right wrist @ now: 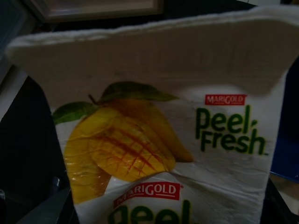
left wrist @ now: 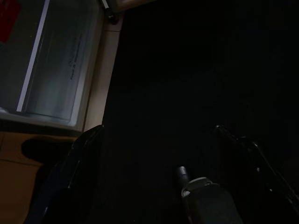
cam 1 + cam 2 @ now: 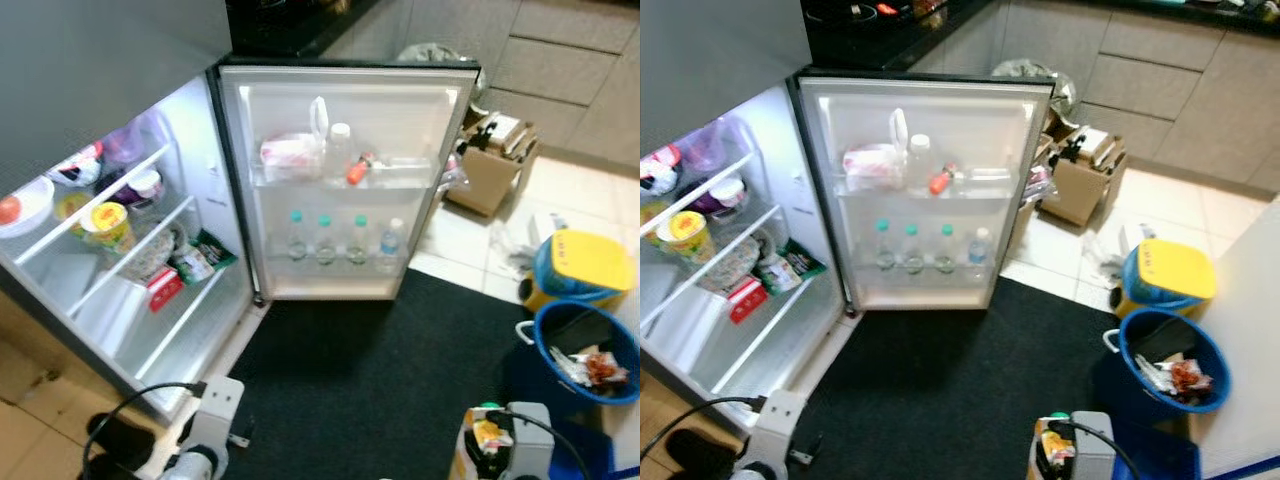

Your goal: Restocking fridge

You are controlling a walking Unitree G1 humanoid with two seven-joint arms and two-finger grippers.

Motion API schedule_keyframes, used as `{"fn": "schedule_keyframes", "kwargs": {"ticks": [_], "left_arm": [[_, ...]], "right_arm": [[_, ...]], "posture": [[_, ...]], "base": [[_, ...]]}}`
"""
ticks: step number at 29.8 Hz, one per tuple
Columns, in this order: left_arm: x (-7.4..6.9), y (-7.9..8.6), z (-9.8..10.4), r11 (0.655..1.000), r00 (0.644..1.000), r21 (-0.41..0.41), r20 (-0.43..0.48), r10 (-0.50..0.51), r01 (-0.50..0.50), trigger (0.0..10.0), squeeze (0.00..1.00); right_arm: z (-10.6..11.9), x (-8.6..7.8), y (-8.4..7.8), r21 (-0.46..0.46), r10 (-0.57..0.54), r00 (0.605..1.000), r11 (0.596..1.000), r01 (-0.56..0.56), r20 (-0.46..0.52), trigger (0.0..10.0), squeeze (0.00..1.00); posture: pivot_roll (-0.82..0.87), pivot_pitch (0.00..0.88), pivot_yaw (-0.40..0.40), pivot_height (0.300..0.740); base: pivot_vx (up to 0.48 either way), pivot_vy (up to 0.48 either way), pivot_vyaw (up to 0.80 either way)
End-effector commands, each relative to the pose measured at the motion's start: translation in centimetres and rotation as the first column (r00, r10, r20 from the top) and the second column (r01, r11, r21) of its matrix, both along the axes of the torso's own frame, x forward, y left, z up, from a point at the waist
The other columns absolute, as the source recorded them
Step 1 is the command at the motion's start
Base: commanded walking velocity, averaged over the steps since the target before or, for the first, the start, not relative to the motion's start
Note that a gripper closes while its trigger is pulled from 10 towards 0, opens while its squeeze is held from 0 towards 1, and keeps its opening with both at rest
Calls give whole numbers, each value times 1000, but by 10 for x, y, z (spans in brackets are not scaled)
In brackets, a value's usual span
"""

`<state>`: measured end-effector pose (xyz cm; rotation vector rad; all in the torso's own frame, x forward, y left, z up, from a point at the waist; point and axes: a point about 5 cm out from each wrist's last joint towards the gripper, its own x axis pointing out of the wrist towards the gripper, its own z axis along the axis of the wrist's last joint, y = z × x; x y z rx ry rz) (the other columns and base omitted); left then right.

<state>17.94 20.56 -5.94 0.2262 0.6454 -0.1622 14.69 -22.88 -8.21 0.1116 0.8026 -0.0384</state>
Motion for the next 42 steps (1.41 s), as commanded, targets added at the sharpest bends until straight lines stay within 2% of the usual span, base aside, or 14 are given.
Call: {"fn": "schedule_keyframes", "kwargs": {"ticks": [1,42], "left_arm": [[-3,1,-2,1000,1000,-2,-7,2,-2,10000,0],[-4,-1,-2,1000,1000,-6,-7,-25,25,10000,0]], "right_arm": [[0,0,-2,-3,-9,1000,1000,9,3,10000,0],[-2,-5,1,2,-15,1000,1000,15,-9,10000,0]], "posture": [[-26,25,-69,740],[-27,39,-65,740]], "base": [[307,0,0],[318,0,0]]}}
